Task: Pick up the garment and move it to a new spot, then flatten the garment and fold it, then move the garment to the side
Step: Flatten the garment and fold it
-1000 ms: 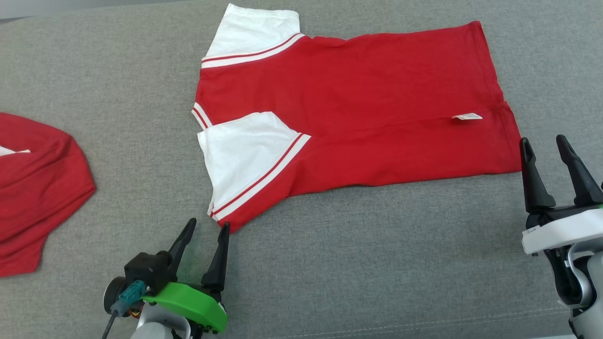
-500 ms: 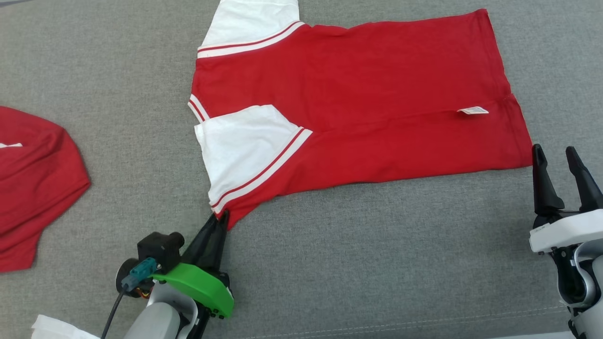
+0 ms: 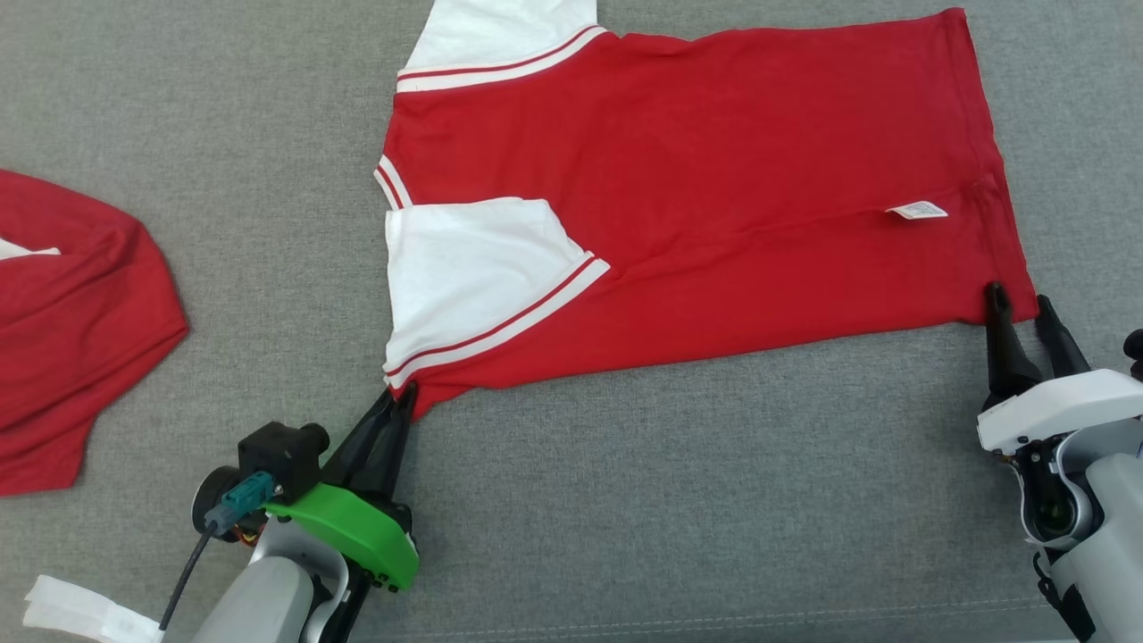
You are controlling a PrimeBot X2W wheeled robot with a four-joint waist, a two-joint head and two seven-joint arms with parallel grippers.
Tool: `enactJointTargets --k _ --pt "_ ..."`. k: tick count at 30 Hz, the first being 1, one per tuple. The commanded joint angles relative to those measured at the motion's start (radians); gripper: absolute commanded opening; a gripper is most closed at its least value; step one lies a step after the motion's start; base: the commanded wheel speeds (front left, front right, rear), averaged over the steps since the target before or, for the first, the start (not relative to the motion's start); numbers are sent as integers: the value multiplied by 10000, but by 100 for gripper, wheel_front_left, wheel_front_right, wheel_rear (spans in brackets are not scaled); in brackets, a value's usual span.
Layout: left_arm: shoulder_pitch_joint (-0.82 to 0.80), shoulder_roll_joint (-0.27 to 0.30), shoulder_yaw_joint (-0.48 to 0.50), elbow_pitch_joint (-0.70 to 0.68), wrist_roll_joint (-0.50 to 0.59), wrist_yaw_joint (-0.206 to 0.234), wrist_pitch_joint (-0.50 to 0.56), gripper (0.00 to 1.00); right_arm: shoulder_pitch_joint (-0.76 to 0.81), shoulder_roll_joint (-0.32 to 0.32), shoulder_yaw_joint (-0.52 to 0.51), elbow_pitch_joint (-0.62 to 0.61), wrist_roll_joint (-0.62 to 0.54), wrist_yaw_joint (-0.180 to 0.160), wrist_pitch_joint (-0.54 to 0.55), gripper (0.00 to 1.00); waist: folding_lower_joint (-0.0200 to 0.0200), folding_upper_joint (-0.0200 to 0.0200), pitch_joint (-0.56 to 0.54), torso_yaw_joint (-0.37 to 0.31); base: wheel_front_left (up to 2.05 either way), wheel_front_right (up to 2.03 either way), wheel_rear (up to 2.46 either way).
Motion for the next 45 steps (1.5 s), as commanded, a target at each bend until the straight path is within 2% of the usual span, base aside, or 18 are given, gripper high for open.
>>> enactJointTargets --k 1,8,16,24,32,33,34,35,36,41,45 --pt "-180 116 -9 4 40 -9 29 0 -138 -65 190 183 278 2 11 0 0 0 27 47 0 0 0" --pt "23 273 -85 -147 35 -11 -9 0 187 -615 336 -288 991 -1 -1 0 0 0 -183 -33 0 0 0" --pt "942 860 -318 -1047 115 198 499 0 1462 -1138 36 -1273 990 -10 -6 0 0 0 -626 -257 0 0 0" --pt "2338 1099 -630 -2329 -334 434 1537 0 2957 -1266 -240 -2023 534 -9 -13 0 0 0 -815 -374 0 0 0" --pt "2911 1273 -707 -2844 -484 780 2022 0 3379 -1182 -182 -1968 351 -9 -13 0 0 0 -1102 -515 0 0 0" --pt "2875 1285 -663 -2846 -403 880 1962 6 3354 -1152 -200 -1952 366 -9 -13 29 0 0 -1141 -524 0 0 0" --pt "2868 1279 -676 -2821 -361 944 1982 33 3346 -1135 -197 -1909 362 -9 -13 86 0 0 -1186 -533 0 0 0" --pt "2879 1257 -703 -2809 -338 1002 2011 51 3349 -1132 -180 -1879 367 -9 -13 100 0 0 -1226 -538 0 0 0" --pt "2879 1229 -711 -2810 -285 1079 1998 100 3330 -1137 -162 -1890 378 -9 -13 100 0 0 -1259 -543 0 0 0" --pt "2965 1117 -802 -3060 -333 1199 2125 100 3263 -1202 -418 -2177 12 -4 -13 100 0 0 -1410 -580 0 0 0" --pt "2829 1340 -496 -3648 -396 1394 2067 100 3187 -1081 -597 -2898 -764 -4 -13 100 0 0 -1480 -630 0 0 0"
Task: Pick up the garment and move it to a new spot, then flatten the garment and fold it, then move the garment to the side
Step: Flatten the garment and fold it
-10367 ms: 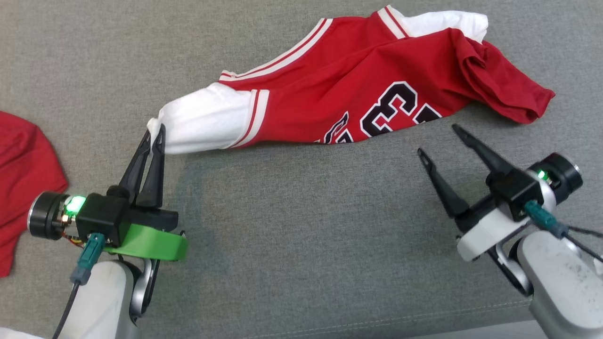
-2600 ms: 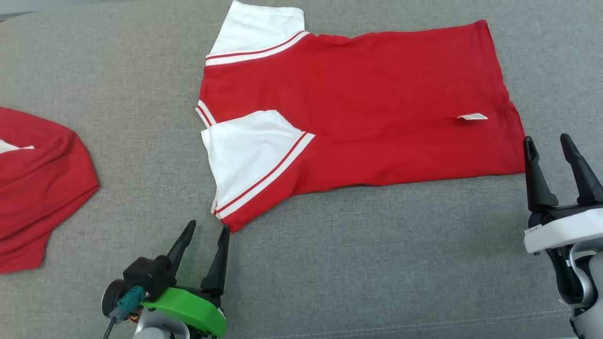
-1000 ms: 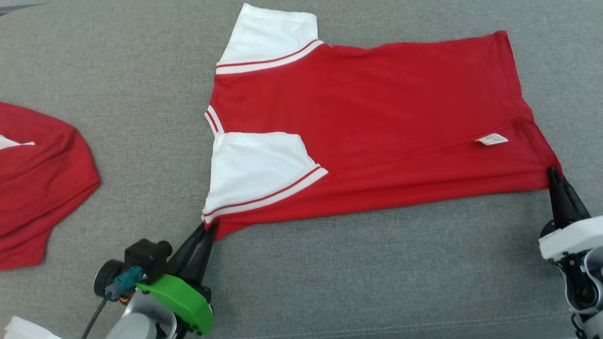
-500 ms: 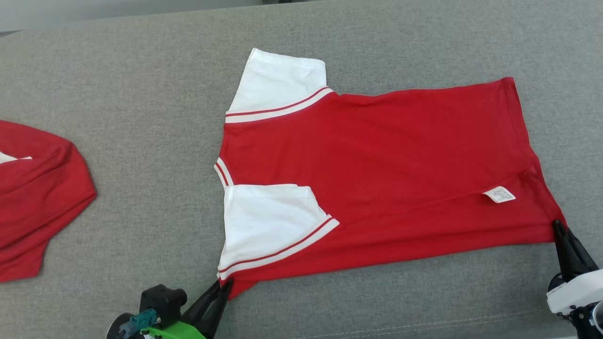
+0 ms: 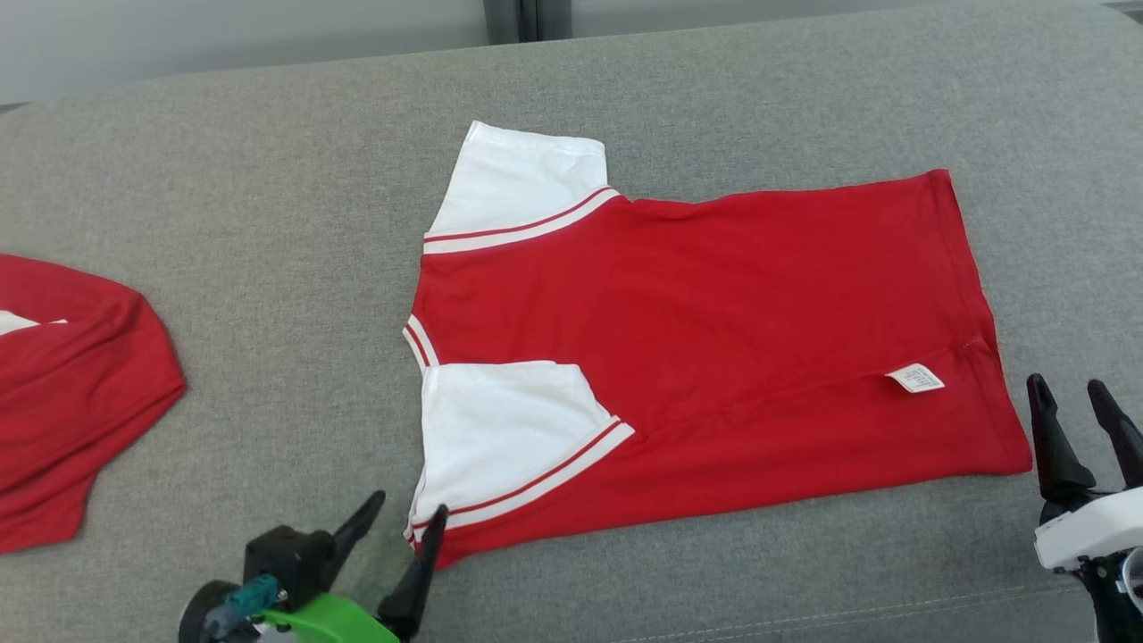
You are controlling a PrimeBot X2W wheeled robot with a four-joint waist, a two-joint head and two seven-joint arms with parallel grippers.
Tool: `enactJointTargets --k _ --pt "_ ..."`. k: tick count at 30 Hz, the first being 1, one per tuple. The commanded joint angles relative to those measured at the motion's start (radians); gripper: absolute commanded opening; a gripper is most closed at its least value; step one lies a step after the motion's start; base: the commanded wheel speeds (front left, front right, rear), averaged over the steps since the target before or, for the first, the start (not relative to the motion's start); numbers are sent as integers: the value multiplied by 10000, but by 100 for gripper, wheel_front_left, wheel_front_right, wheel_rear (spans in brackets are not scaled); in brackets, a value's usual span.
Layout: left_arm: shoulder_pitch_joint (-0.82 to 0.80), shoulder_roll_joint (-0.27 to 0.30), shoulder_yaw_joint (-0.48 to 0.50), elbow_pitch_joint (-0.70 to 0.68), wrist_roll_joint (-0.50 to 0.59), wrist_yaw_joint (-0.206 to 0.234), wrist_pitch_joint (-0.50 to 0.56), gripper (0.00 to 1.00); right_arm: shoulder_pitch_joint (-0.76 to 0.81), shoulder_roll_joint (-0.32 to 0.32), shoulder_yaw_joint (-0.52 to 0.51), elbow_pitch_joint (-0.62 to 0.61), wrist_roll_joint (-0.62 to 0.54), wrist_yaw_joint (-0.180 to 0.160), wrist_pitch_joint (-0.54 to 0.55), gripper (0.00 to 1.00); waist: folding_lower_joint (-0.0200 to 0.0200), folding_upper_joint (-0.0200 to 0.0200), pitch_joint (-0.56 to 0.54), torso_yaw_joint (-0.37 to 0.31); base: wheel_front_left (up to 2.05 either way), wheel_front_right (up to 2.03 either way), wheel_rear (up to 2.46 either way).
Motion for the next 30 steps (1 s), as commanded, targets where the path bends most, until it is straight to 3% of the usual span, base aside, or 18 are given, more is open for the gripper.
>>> enactJointTargets --k 1,5,9,12,16,24,30 --pt "-200 167 217 -231 -19 139 -73 100 -147 132 -45 -266 -285 -8 -27 100 0 0 -10 -20 0 0 0" --pt "-1188 727 598 -870 294 275 454 100 -316 509 -103 -1109 -898 -7 -27 100 0 0 189 51 0 0 0" --pt "-3173 1396 700 -1258 661 -11 1836 100 -518 531 156 -1620 -1332 -7 -27 100 0 0 757 192 0 0 0" --pt "-4962 1593 859 -1111 366 -450 2949 100 -811 513 172 -1828 -1453 -7 -27 100 0 0 1318 176 0 0 0" --pt "-7148 1504 1048 -173 -659 -920 4698 100 -1274 562 280 -2031 -1488 -7 -27 100 0 0 2087 53 0 0 0" --pt "-10133 1105 699 1797 -1703 -1262 6838 100 -2062 630 609 -2288 -1457 -5 -27 100 0 0 3377 -522 0 0 0" --pt "-11330 1157 340 2657 -1760 -1365 7387 100 -2448 746 543 -2503 -1368 -7 -27 100 0 0 4224 -934 0 0 0"
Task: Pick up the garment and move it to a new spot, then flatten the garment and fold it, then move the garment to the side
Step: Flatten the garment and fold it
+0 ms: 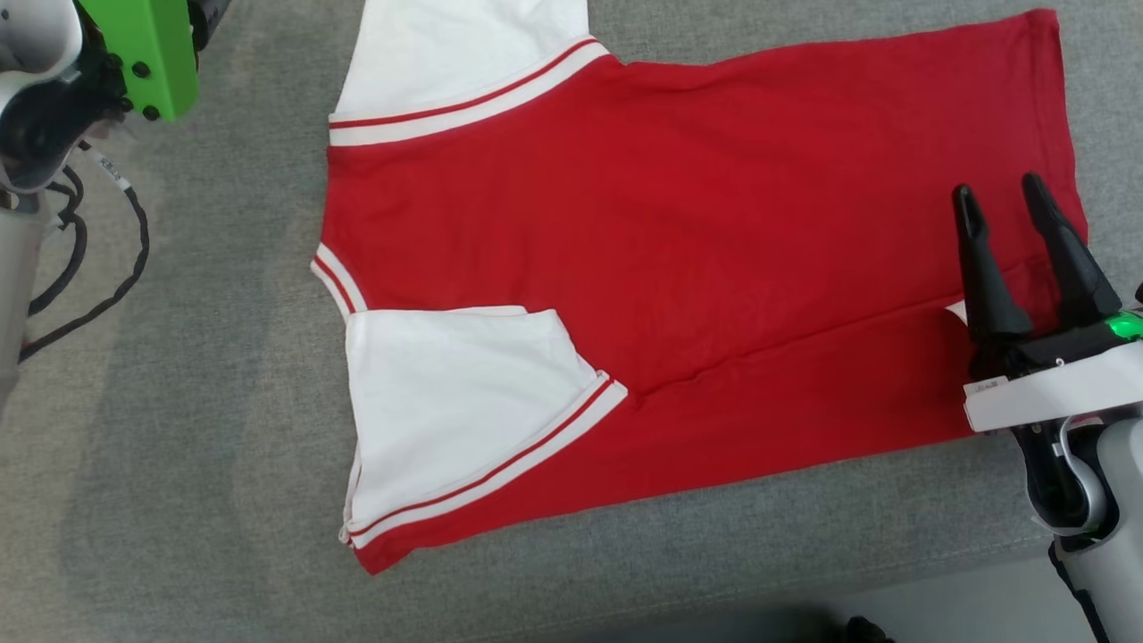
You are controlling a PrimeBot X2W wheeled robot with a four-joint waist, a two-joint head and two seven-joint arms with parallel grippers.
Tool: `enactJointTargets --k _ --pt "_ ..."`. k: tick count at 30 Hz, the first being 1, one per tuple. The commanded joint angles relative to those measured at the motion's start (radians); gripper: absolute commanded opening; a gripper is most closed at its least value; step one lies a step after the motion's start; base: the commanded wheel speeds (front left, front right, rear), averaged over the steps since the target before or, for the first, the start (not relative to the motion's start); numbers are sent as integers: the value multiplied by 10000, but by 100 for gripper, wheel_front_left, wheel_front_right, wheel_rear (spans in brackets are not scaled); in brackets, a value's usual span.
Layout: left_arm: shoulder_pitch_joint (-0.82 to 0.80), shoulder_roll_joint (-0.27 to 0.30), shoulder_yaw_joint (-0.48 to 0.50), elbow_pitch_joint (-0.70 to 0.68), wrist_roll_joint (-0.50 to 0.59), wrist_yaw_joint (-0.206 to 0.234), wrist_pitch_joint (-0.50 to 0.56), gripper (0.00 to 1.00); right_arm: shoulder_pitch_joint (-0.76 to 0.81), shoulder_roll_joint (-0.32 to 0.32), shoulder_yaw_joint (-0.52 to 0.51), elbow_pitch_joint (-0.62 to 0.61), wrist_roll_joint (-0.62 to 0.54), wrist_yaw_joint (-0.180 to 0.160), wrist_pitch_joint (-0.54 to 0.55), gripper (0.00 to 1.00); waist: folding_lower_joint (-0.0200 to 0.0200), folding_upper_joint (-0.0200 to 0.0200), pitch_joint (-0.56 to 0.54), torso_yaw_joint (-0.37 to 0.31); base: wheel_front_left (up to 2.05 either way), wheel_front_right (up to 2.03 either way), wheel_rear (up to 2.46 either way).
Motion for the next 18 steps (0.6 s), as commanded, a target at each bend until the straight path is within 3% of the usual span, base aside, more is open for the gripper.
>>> enactJointTargets --k 1,18 --pt "-157 23 -105 181 10 -36 47 100 -165 48 -96 -50 97 -1 -27 100 -1 0 809 -571 0 0 0" --pt "-1155 585 -857 735 -737 -88 44 100 -343 748 -142 -82 180 -1 -27 100 -1 0 1466 -1322 0 0 0"
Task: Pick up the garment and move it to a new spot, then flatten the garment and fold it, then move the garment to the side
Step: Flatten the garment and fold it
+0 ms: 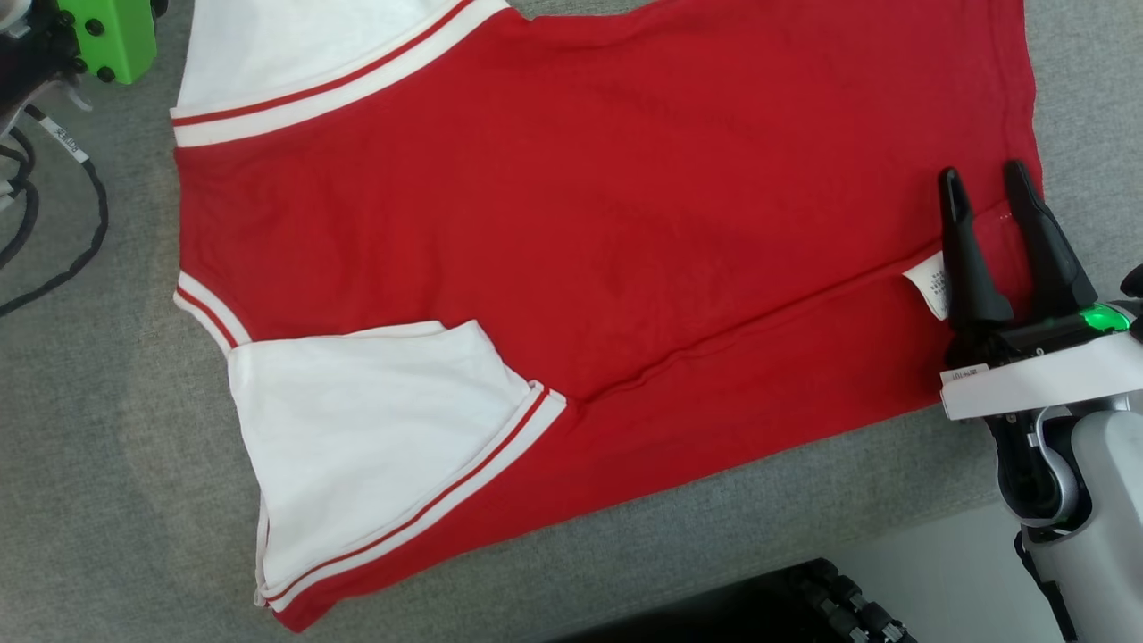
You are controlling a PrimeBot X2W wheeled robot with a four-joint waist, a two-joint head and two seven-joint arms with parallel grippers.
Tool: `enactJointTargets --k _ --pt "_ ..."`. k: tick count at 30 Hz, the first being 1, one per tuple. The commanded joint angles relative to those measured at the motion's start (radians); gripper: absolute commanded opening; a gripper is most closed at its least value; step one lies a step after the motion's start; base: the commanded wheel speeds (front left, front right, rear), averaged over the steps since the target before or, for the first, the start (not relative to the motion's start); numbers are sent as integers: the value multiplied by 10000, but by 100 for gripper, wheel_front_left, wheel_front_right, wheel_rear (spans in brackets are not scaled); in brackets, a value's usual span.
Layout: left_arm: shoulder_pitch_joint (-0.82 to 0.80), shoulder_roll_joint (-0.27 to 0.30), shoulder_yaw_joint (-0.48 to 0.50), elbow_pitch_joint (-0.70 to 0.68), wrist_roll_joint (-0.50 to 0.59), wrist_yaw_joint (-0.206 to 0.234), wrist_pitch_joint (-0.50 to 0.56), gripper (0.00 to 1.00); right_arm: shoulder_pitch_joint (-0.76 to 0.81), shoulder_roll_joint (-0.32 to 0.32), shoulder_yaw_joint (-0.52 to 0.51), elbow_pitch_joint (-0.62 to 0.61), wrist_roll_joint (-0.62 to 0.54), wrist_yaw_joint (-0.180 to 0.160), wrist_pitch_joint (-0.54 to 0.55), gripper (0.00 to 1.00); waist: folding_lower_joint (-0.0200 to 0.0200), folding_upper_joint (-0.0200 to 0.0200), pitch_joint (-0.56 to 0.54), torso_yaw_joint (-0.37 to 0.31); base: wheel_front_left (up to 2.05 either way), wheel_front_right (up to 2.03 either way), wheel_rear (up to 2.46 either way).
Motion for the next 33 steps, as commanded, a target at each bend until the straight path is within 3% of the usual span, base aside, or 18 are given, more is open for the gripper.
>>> enactJointTargets --k 1,10,11,12,14,15,24,28,33 --pt "-207 109 -40 17 -39 -46 -37 100 -149 62 -12 -12 51 1 -27 100 -2 0 95 -129 0 0 0" --pt "-482 361 -519 171 38 -46 -213 100 -206 173 84 -28 14 1 -27 100 -2 0 211 -349 0 0 0" --pt "-499 378 -563 186 1 -46 -209 82 -217 186 88 -25 13 1 -27 100 -2 0 225 -370 0 0 0" --pt "-518 391 -606 191 -29 -47 -200 49 -223 197 94 -28 15 1 -27 100 -2 0 236 -385 0 0 0" --pt "-553 429 -696 192 -91 -47 -197 12 -246 209 89 -42 35 1 -27 100 -2 0 264 -414 0 0 0" --pt "-555 453 -744 182 -152 -47 -216 0 -271 207 91 -45 43 1 -27 100 -2 0 274 -430 0 0 0" --pt "-504 512 -1103 -23 -509 -40 -1135 0 -710 -211 205 -188 433 1 -27 100 -2 0 -88 -370 0 0 0" --pt "-283 568 -1384 -163 -747 -40 -1609 0 -1150 -857 455 595 625 -1 25 100 -2 0 -522 -176 0 0 0" --pt "-11 654 -1784 -426 -776 -40 -2536 0 -2457 -1091 161 2080 457 2 1841 100 -2 0 -1031 150 0 0 0"
